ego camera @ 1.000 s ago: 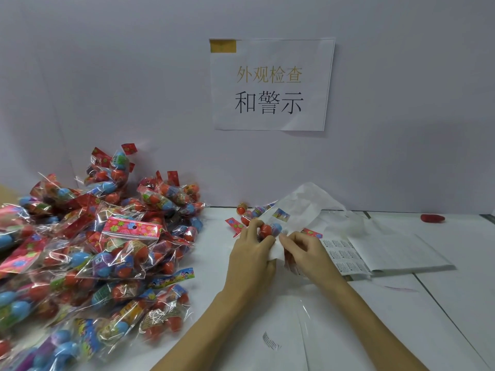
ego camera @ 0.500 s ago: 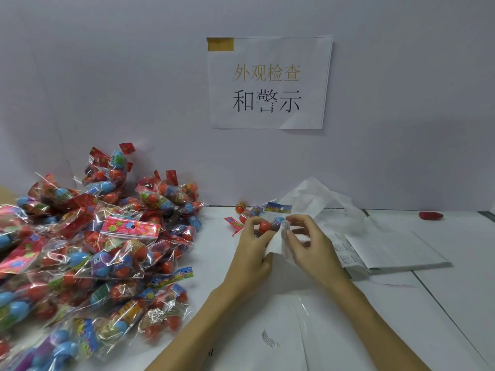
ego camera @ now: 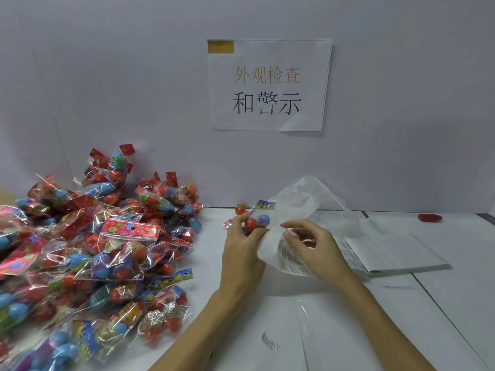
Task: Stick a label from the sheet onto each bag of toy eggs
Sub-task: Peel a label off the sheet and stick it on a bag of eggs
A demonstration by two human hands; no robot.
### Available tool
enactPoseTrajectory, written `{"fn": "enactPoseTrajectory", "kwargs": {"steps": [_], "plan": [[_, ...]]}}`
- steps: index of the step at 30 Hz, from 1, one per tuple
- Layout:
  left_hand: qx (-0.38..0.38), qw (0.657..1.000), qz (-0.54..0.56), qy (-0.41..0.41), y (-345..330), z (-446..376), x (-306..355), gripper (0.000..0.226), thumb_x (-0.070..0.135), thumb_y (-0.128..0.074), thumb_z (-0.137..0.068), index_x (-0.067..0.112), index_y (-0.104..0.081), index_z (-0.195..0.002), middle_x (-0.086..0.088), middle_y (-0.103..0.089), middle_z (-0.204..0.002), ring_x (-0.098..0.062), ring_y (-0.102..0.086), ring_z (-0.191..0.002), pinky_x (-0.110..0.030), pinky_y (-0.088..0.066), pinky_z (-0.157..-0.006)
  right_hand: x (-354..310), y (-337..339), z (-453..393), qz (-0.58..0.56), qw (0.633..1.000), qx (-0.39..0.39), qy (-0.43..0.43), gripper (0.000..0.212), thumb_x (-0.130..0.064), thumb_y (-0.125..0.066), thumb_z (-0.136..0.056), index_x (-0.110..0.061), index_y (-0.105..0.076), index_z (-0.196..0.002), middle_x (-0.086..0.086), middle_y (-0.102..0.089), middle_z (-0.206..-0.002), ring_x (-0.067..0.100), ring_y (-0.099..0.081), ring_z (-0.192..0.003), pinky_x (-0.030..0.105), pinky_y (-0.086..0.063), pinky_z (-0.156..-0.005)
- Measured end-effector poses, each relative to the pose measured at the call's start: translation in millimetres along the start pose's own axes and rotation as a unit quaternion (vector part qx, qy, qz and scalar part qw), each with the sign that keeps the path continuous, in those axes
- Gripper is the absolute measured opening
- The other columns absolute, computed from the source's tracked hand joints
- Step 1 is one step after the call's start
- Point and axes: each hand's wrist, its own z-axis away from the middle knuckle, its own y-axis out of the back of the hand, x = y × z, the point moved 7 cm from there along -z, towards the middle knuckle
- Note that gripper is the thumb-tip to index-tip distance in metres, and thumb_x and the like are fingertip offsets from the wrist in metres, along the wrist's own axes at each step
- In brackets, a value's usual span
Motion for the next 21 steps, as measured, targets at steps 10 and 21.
{"fn": "enactPoseTrajectory", "kwargs": {"steps": [10, 21], "plan": [[-0.017, 1.000, -0.025, 0.008, 1.3, 0.3, 0.1, 0.039, 0.028, -0.085, -0.086, 0.018, -0.074, -0.123, -0.005, -0.048, -0.143, -0.027, -0.054, -0.121, -0.037, -0.055, -0.097, 1.9, -0.3, -0.6, 0.046, 0.999, 0.012, 0.011, 0.009, -0.028, -0.076, -0.094, -0.031, -0.068, -0.094, -0.019, -0.072, -0.091, 0.004, -0.069, -0.090, 0.021, -0.054, -0.081], [-0.036, 0.998, -0.042, 0.022, -2.7, -0.2, -2.0, 0.040, 0.034, -0.078, -0.093, 0.021, -0.071, -0.129, -0.002, -0.047, -0.143, -0.023, -0.053, -0.123, -0.034, -0.053, -0.102, -6.7, 1.1, 3.3, 0.128, 0.990, 0.018, 0.056, 0.023, -0.036, -0.079, -0.091, -0.039, -0.056, -0.095, -0.028, -0.072, -0.086, -0.005, -0.071, -0.090, 0.010, -0.052, -0.078]]}}
